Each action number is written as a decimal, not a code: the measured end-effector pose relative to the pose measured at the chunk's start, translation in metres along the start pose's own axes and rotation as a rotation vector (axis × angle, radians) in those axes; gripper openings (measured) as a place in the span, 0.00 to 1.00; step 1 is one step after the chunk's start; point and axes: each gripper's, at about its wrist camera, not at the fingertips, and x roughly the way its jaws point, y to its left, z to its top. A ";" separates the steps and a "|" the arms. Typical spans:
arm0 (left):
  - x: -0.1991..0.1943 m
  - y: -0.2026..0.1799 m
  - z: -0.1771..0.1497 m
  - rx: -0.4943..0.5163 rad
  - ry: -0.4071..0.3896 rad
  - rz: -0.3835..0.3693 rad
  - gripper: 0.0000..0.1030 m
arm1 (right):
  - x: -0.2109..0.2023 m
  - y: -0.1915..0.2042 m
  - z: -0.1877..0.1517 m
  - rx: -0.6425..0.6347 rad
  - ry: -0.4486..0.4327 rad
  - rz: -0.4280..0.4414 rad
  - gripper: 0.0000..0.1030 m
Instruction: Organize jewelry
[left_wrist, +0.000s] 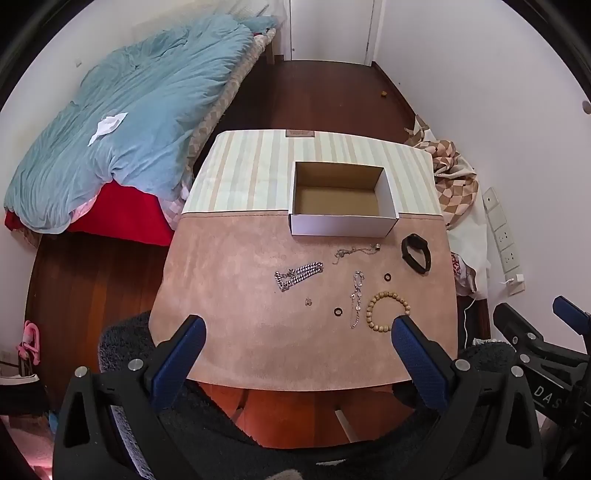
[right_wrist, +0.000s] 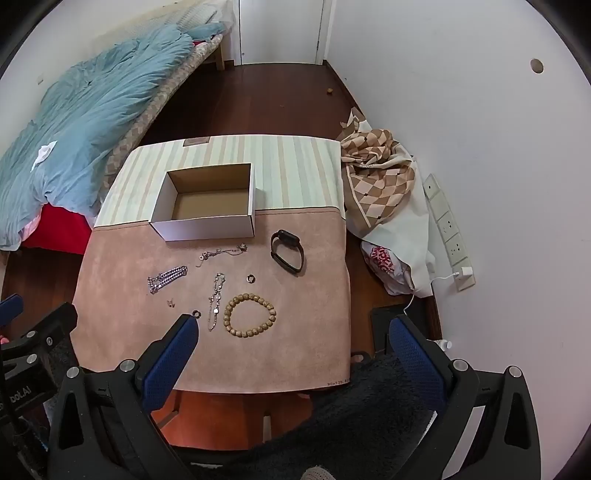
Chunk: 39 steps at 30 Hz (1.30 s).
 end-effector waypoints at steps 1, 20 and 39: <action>0.000 0.000 0.000 -0.001 0.004 -0.001 1.00 | 0.000 0.000 0.000 -0.001 0.000 0.000 1.00; 0.001 -0.001 -0.003 0.001 -0.007 -0.012 1.00 | -0.002 -0.003 0.000 -0.002 -0.005 -0.015 1.00; -0.005 -0.004 0.000 0.002 -0.014 -0.014 1.00 | -0.009 -0.006 0.000 -0.003 -0.014 -0.018 1.00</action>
